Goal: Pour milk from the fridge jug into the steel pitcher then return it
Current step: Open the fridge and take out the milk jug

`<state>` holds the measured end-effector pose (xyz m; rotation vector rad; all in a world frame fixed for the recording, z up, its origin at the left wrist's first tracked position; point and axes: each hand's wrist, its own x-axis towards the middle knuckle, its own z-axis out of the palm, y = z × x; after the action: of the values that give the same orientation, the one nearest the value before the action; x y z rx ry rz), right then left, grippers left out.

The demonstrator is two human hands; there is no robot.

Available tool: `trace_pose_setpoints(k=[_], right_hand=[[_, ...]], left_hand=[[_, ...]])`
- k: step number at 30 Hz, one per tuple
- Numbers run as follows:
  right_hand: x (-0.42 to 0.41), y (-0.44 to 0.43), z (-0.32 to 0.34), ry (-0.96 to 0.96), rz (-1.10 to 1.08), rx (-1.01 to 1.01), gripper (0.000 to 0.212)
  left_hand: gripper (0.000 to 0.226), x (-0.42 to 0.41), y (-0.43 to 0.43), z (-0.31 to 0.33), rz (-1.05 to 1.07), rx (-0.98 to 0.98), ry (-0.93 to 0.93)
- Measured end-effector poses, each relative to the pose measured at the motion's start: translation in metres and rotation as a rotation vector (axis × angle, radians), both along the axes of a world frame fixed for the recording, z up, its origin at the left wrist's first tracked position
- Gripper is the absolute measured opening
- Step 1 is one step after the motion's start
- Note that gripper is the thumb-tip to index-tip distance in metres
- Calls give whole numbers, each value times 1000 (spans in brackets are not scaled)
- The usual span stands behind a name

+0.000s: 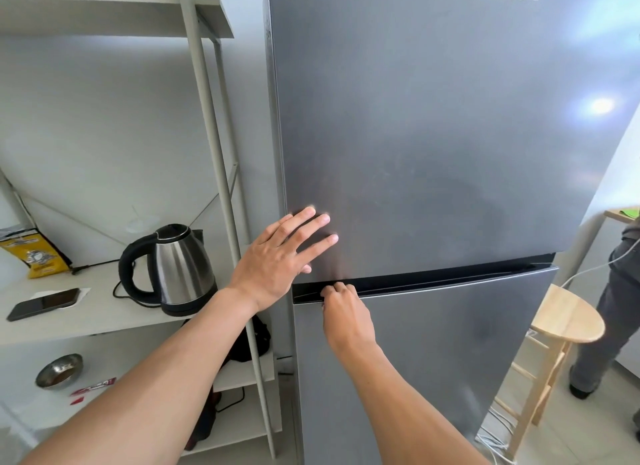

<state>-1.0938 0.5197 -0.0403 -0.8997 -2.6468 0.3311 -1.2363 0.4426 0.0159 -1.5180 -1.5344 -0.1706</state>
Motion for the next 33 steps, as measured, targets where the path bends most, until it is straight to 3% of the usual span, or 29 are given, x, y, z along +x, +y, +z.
trace_pose_setpoints(k=[13, 17, 23, 29, 33], right_hand=[[70, -18, -7, 54, 100, -27, 41], [103, -24, -4, 66, 138, -61, 33], [161, -32, -2, 134, 196, -206, 29], [227, -39, 2, 253, 187, -443, 42], [260, -44, 4, 328, 116, -467, 44]], left_hand=[[80, 29, -6, 6, 119, -89, -98], [70, 53, -22, 11, 176, -190, -176], [64, 99, -43, -2, 247, -361, -360], [62, 162, -54, -17, 219, -427, -464], [61, 202, -62, -26, 216, -462, -510]])
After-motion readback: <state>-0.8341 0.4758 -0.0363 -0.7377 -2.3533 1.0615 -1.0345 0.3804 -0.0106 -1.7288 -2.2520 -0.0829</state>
